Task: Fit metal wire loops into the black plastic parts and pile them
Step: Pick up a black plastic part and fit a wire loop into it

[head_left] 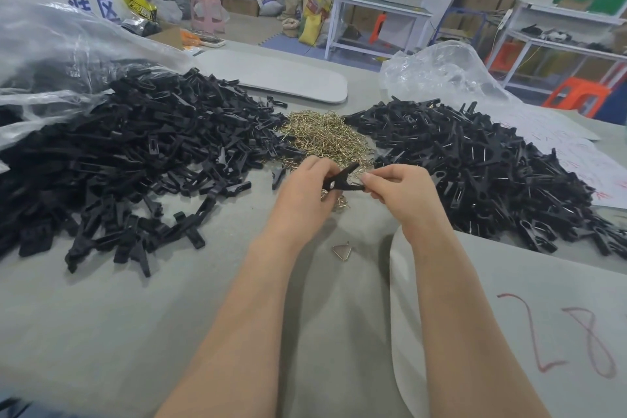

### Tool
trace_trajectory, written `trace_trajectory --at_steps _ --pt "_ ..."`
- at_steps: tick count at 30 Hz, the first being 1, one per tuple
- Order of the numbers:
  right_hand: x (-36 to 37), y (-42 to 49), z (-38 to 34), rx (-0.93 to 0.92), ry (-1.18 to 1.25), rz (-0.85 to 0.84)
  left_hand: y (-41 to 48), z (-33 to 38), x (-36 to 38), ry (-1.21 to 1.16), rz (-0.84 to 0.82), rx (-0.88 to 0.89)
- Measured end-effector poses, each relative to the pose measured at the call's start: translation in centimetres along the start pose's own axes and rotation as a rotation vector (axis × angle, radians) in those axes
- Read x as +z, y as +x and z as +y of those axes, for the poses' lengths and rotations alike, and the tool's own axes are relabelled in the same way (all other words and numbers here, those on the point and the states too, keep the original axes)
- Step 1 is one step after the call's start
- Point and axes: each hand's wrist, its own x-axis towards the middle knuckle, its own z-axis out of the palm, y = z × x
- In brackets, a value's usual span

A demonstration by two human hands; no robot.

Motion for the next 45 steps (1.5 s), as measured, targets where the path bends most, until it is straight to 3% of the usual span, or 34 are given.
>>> trace_trajectory --at_steps 16,23,26,30,33,40,45 --pt "0.1 0.4 0.4 -0.067 -0.304 0.108 -0.2 0.3 -0.1 -0.007 -0.077 0.029" --pt "0.2 0.0 0.2 -0.085 -0.289 0.049 -0.2 0.3 -0.2 -0.012 -0.109 0.023" --pt "-0.3 0.1 0.1 0.02 -0.113 -0.054 -0.2 0.2 -0.5 -0.023 -0.121 0.018" --pt "-2.0 -0.1 0.6 0.295 0.429 -0.387 -0.4 0.8 -1.0 -0.158 -0.135 -0.005" --pt "-2.0 -0.4 1.5 0.359 0.694 -0.576 -0.5 1.3 -1.1 -0.179 -0.135 0.016" --pt "-0.9 -0.5 1.8 0.41 0.839 -0.685 -0.5 2.0 -1.5 -0.24 -0.098 0.059" --pt "-0.2 -0.8 1.4 0.395 0.776 -0.726 -0.6 2.2 -1.6 -0.23 -0.079 0.086"
